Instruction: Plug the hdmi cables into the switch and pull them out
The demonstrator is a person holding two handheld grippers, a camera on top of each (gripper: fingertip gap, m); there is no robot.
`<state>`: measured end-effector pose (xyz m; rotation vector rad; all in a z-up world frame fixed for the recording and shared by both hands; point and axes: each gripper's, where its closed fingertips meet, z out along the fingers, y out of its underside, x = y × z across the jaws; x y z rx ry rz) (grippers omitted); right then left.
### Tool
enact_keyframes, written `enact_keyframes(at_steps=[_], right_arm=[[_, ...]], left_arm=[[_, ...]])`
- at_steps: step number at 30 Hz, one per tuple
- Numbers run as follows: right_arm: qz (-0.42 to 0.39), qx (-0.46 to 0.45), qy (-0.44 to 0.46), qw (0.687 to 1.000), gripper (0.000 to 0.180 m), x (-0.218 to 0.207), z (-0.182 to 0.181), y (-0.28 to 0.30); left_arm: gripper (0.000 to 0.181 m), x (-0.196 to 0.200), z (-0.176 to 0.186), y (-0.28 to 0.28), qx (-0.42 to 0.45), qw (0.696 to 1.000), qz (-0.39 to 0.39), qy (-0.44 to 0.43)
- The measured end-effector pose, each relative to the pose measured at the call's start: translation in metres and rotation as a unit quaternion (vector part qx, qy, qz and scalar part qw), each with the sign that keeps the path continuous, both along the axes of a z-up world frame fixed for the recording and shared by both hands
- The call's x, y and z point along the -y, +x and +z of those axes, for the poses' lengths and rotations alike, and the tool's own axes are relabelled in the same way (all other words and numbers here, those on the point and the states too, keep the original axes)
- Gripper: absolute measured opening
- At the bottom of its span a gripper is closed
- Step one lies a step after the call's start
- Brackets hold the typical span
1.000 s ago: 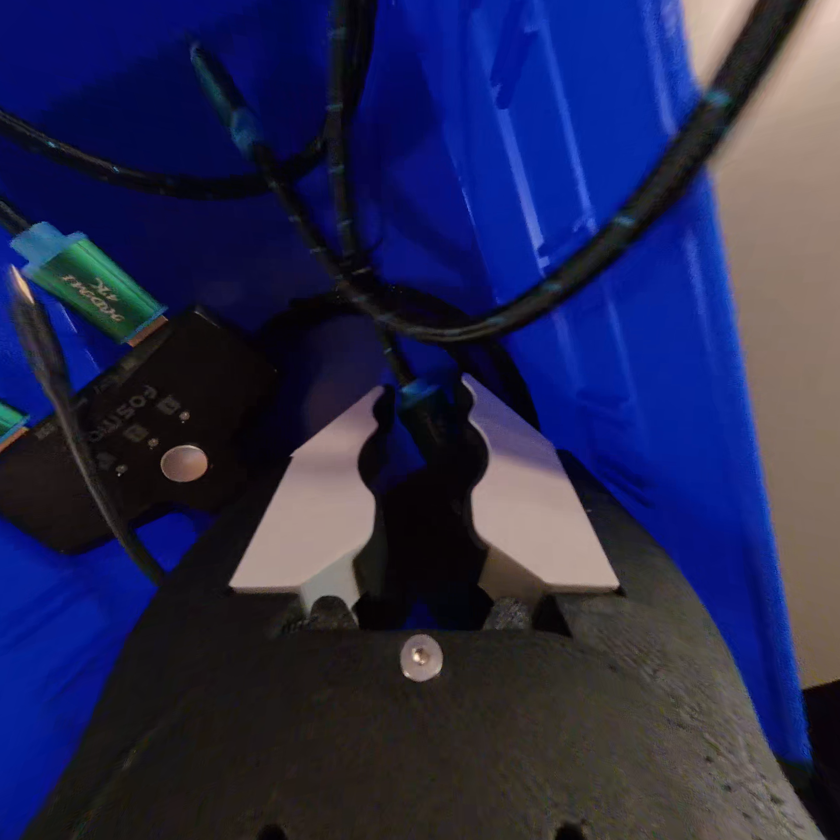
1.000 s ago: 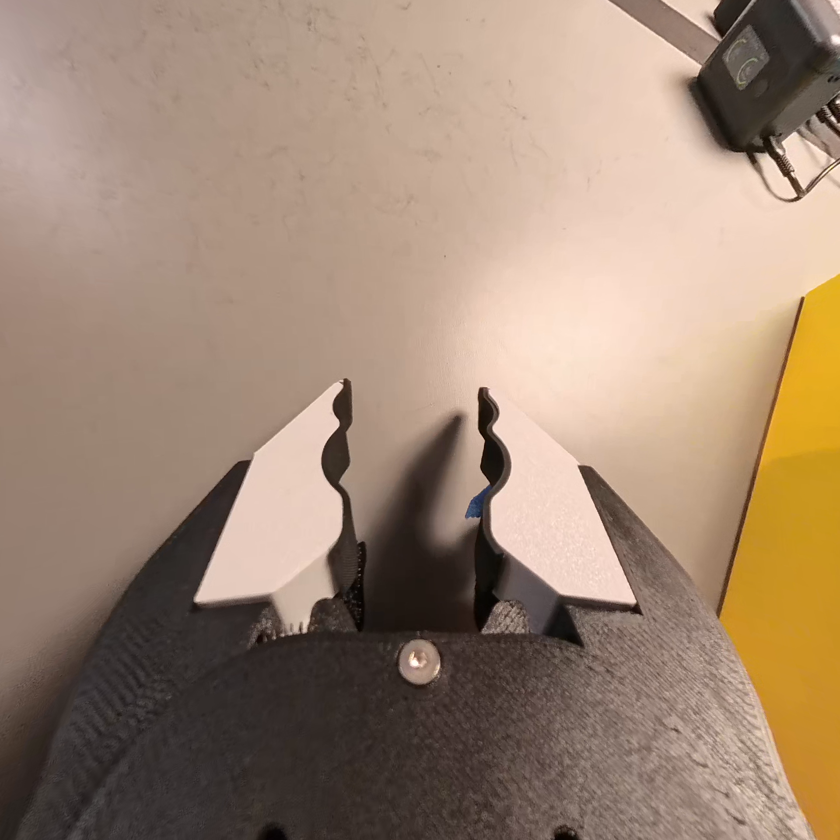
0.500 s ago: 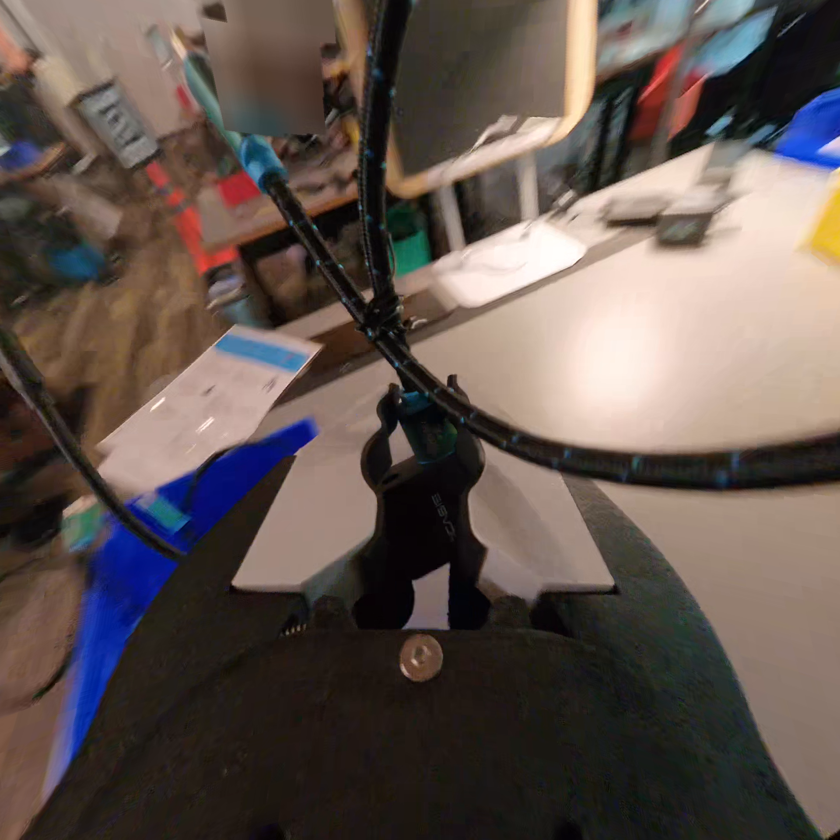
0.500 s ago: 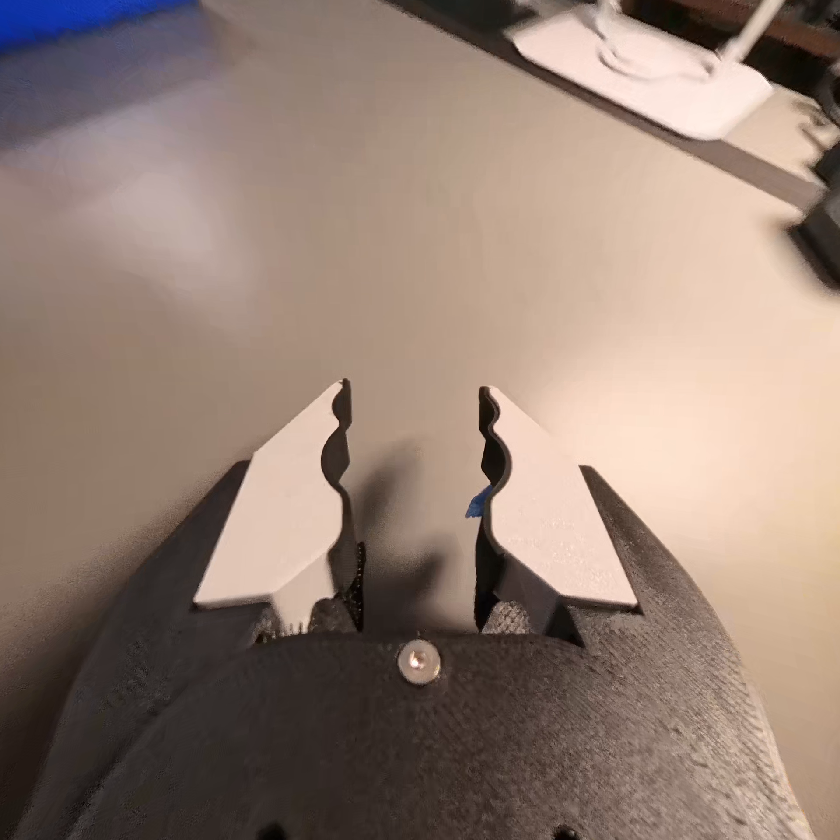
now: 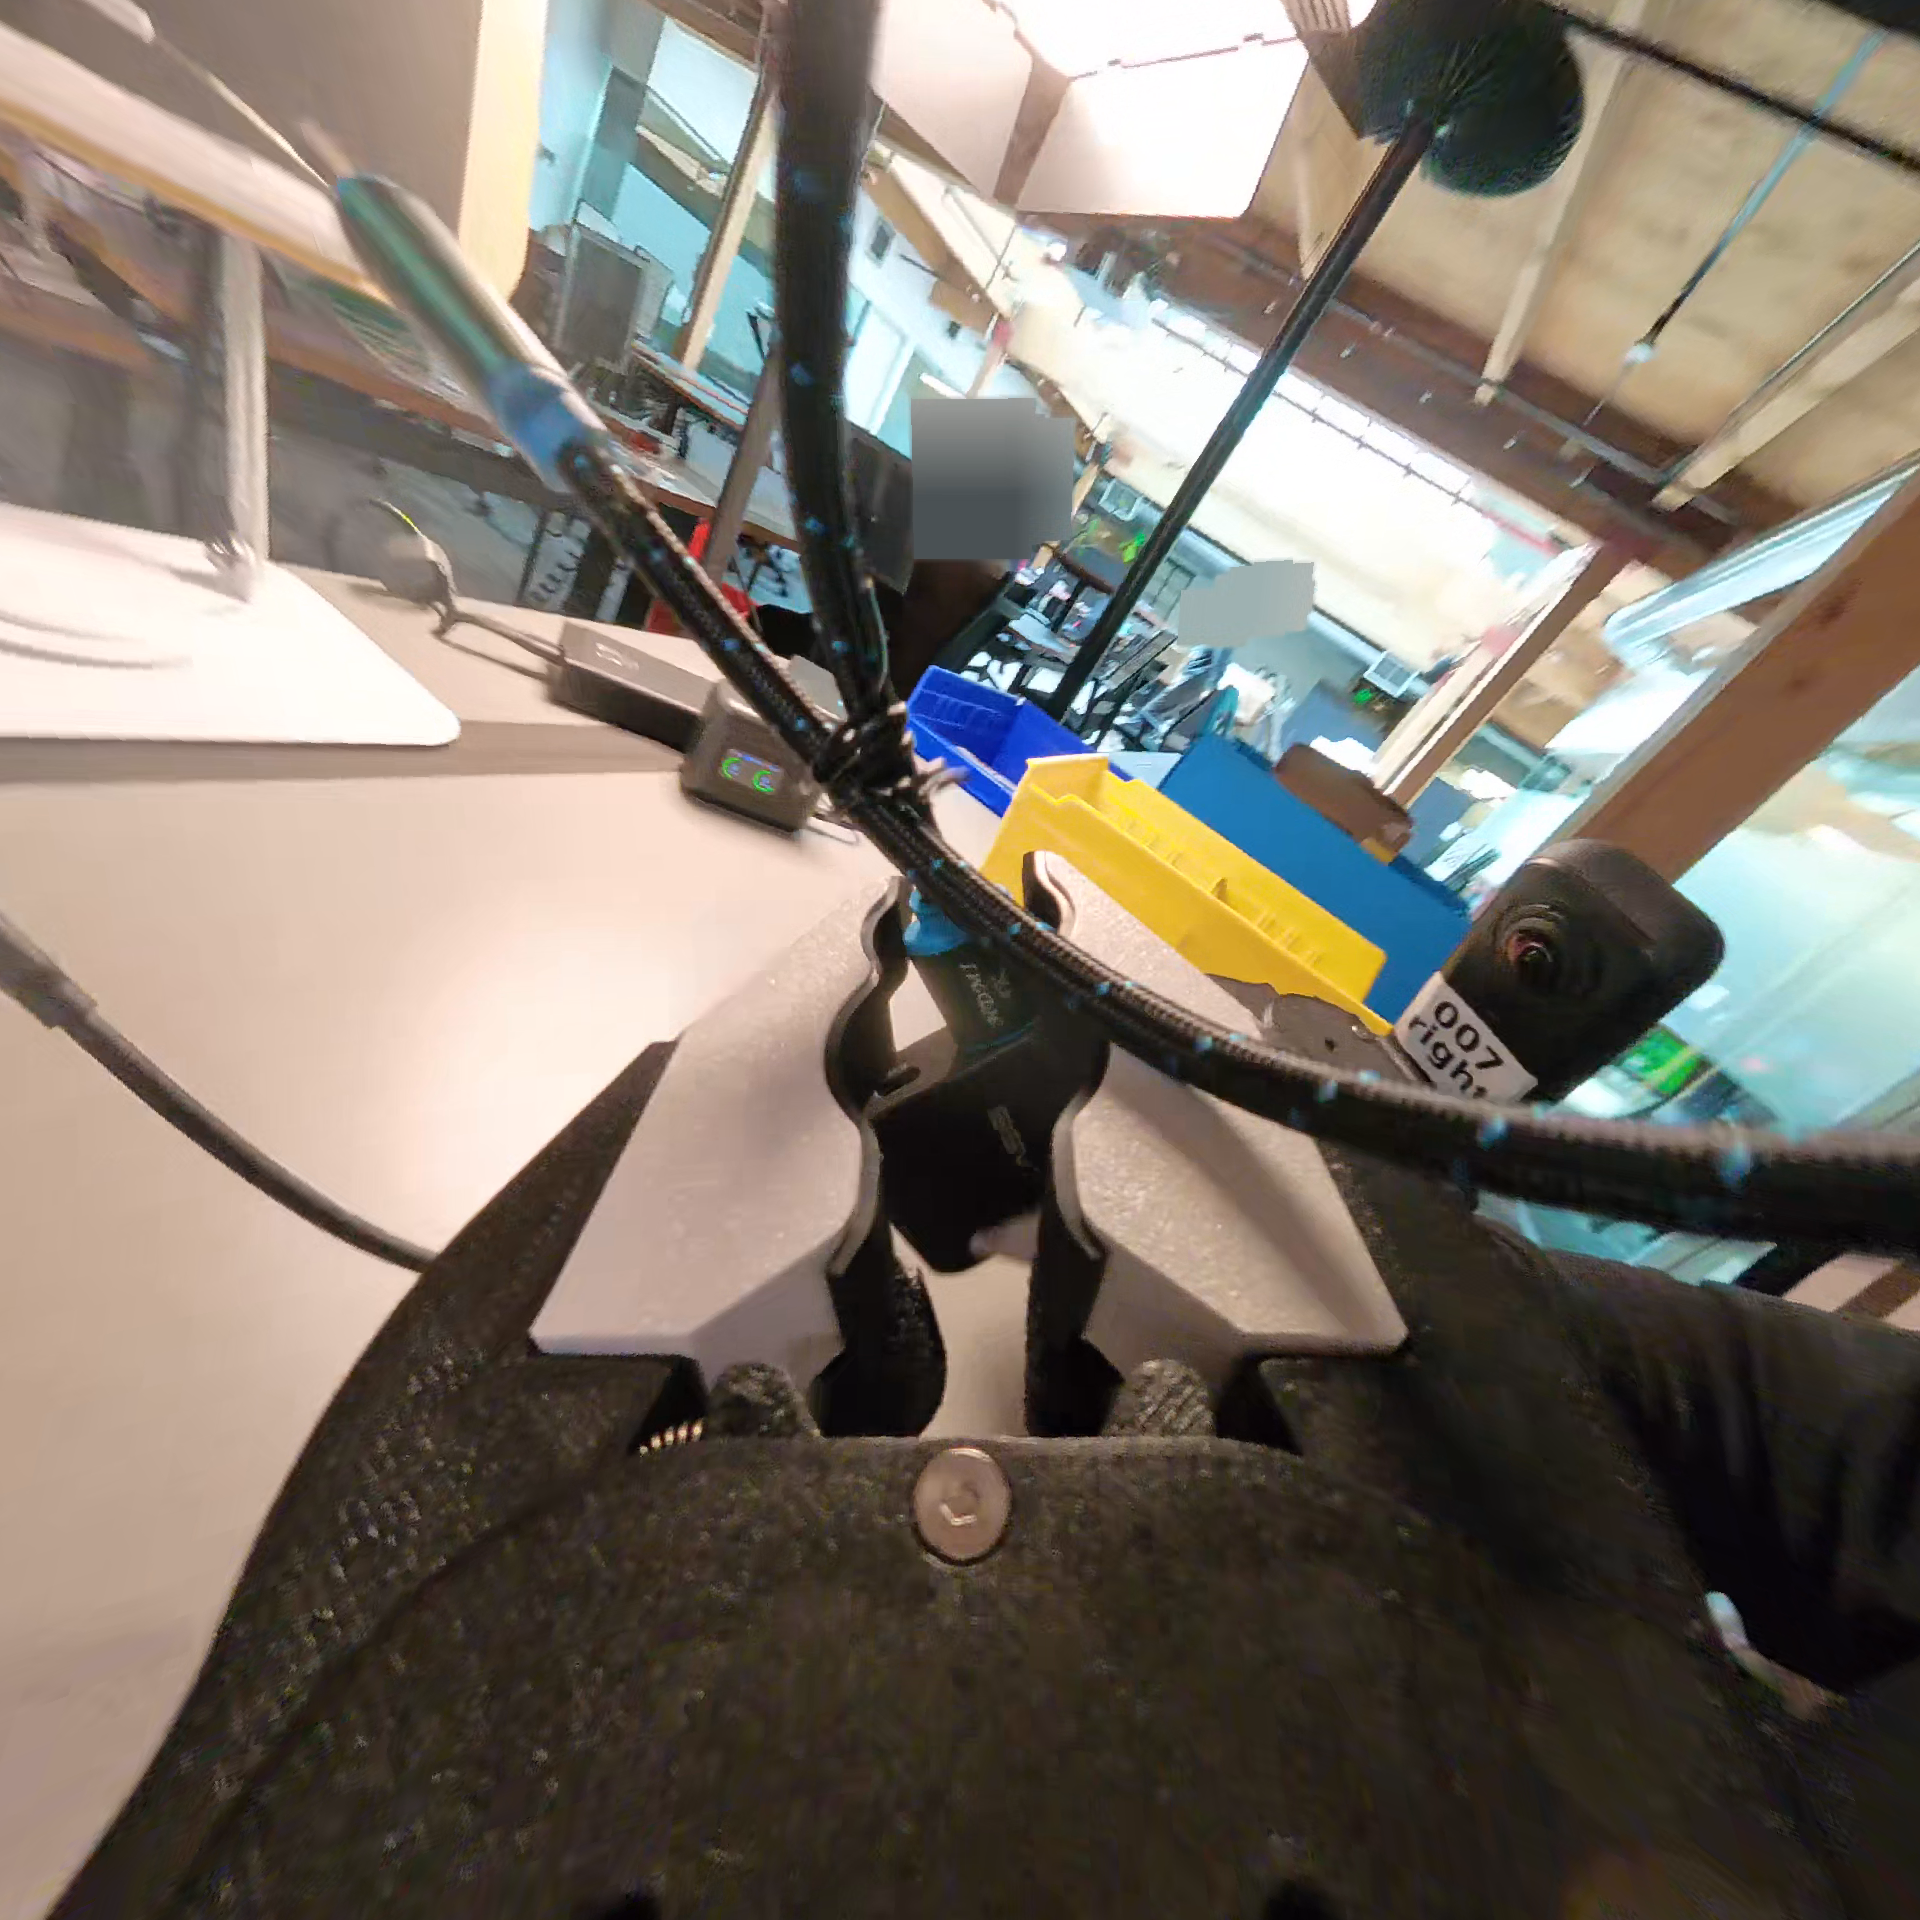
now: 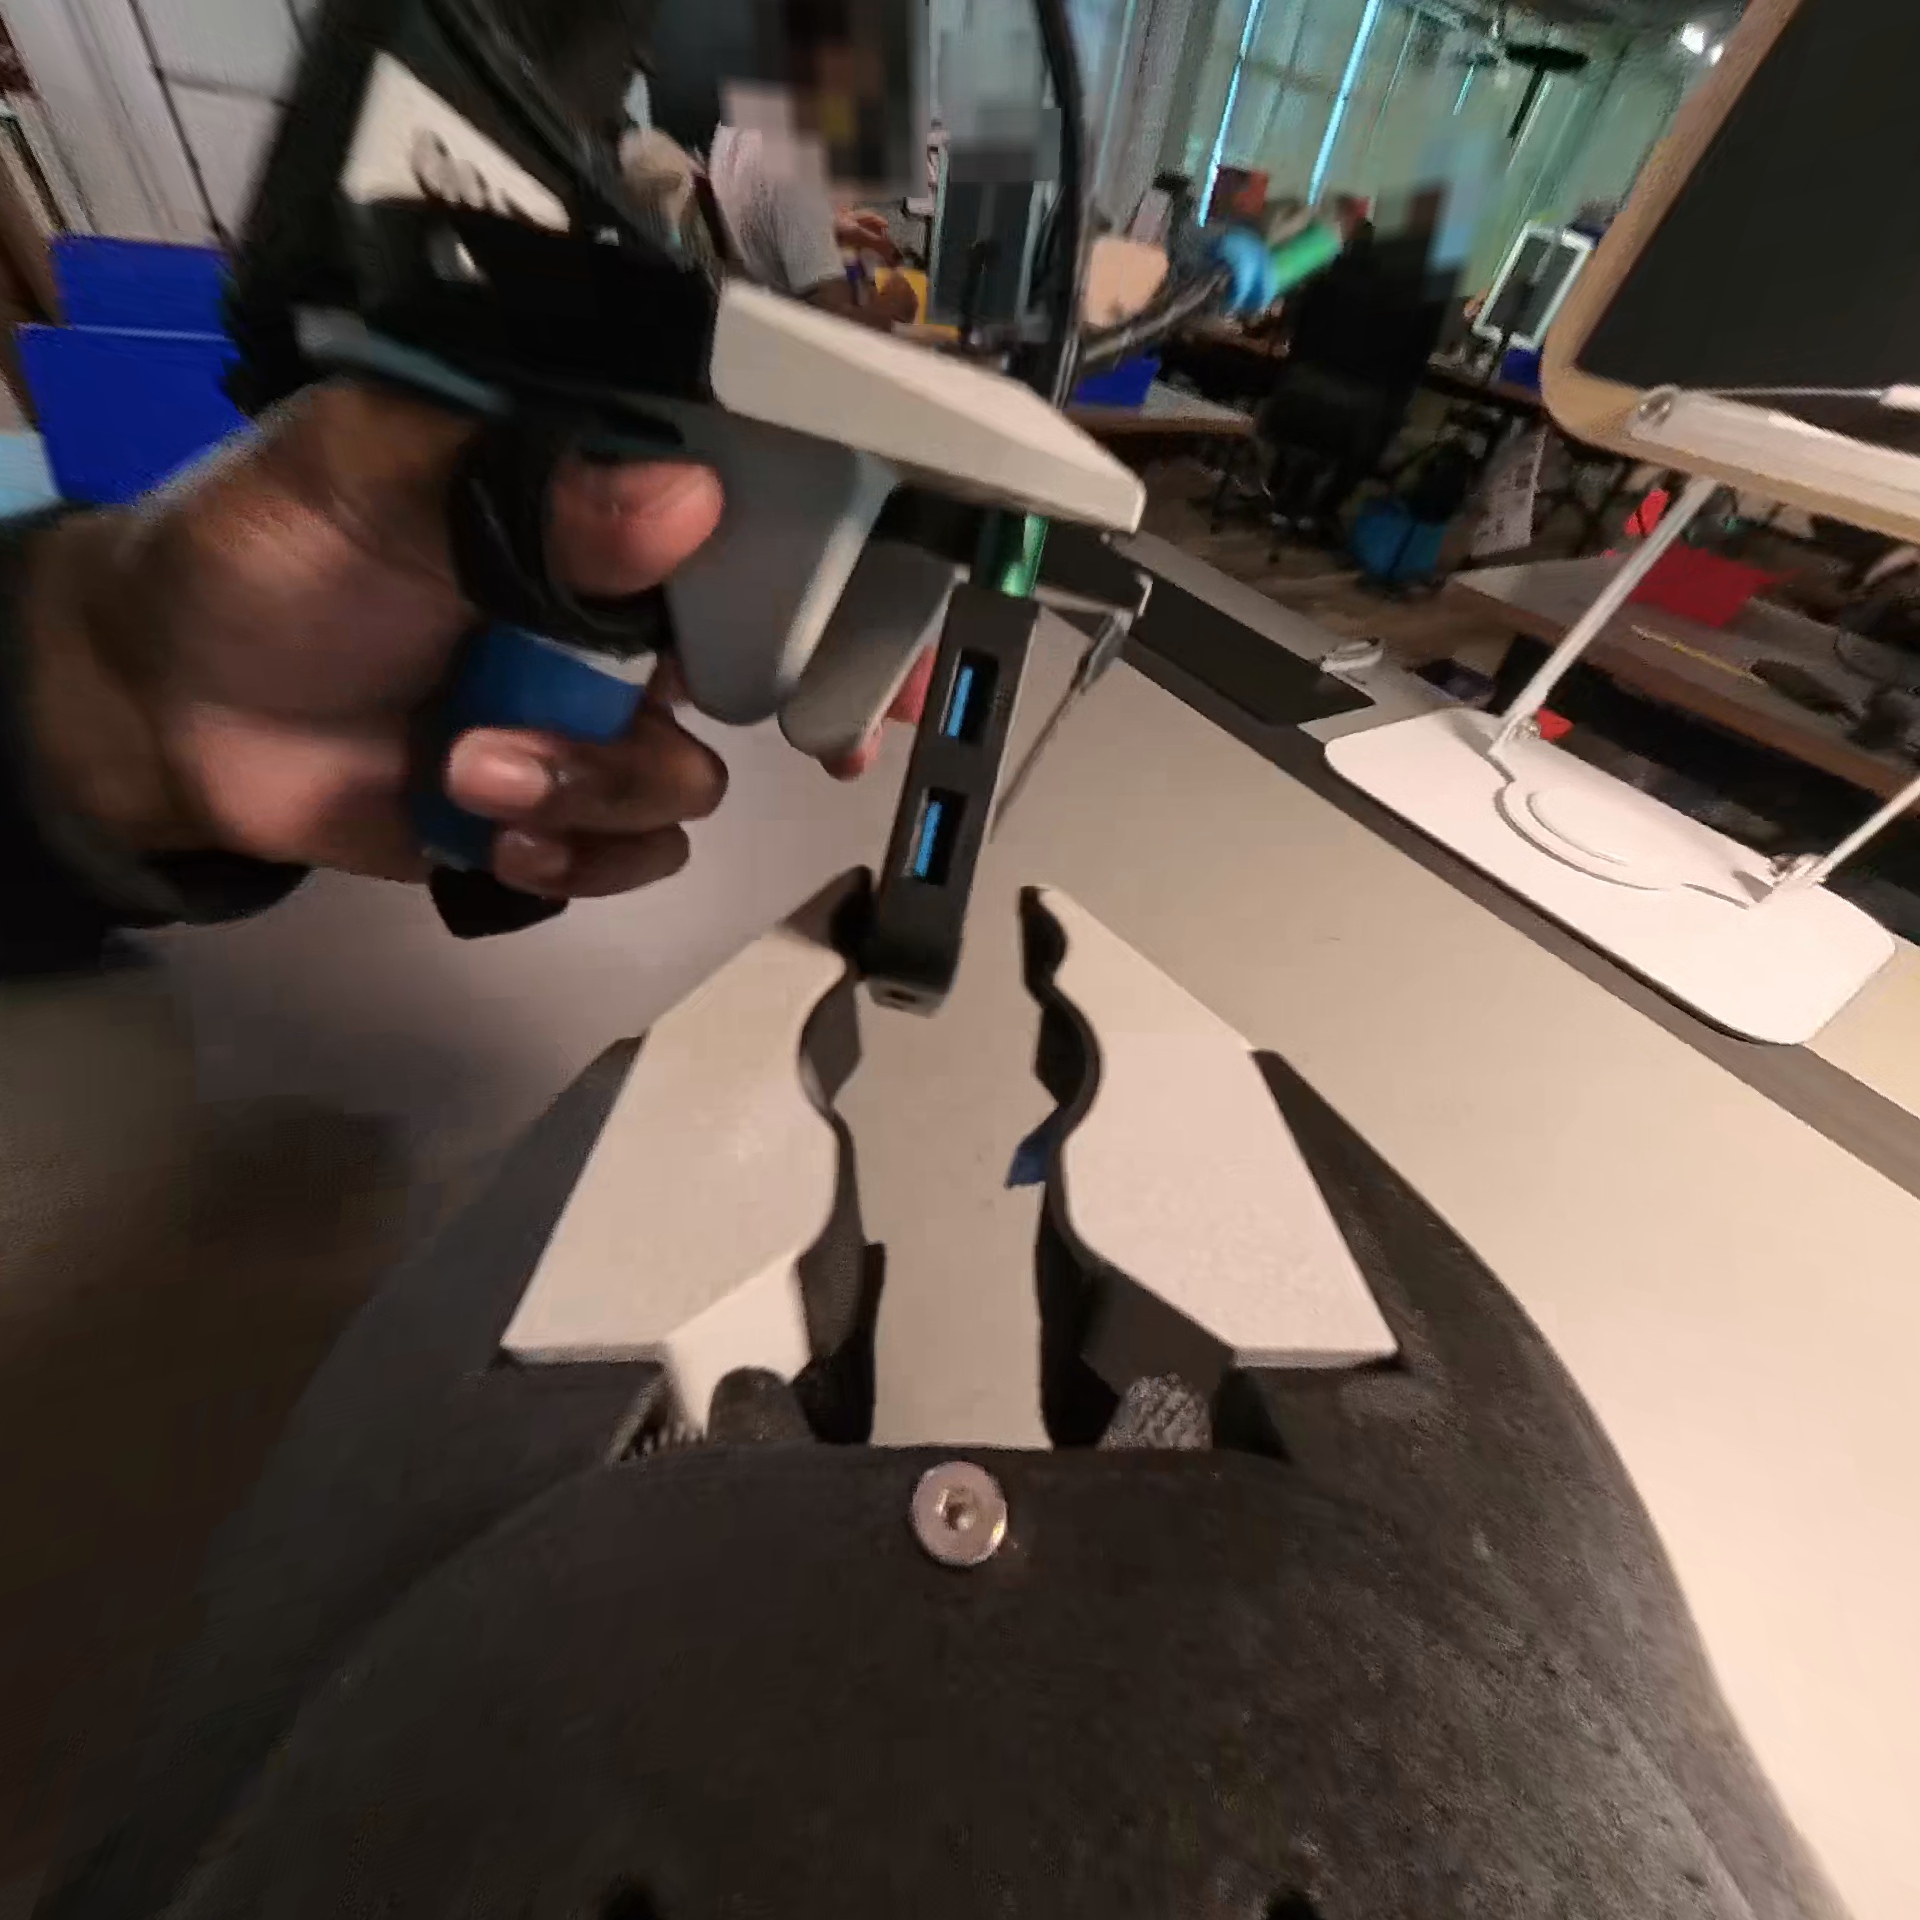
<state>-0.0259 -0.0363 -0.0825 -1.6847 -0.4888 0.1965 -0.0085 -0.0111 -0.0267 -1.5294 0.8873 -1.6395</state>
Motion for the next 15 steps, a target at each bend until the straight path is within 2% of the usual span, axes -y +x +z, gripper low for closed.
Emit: enact_keyframes(at_steps=[1, 3, 6, 11, 15], right_arm=[[0.003, -0.002, 0.003, 1.000, 0.016, 0.003, -0.001, 0.004], [0.011, -0.024, 0.006, 1.000, 0.014, 0.008, 0.001, 0.011], [0.035, -0.103, -0.021, 0.994, 0.015, 0.011, 0.006, 0.016], [0.072, -0.185, -0.052, 0.979, 0.015, 0.013, 0.008, 0.013], [0.127, -0.263, -0.085, 0.953, 0.014, 0.020, 0.016, 0.013]], left_arm=[[0.021, 0.001, -0.006, 0.000, 0.007, 1.000, -0.005, -0.012], [0.024, 0.003, -0.013, -0.001, 0.024, 0.999, -0.024, -0.043], [0.026, 0.006, -0.019, 0.000, 0.040, 0.997, -0.049, -0.054], [0.026, 0.008, -0.020, -0.003, 0.049, 0.996, -0.070, -0.016], [0.024, 0.015, -0.016, -0.011, 0.067, 0.992, -0.104, 0.002]])
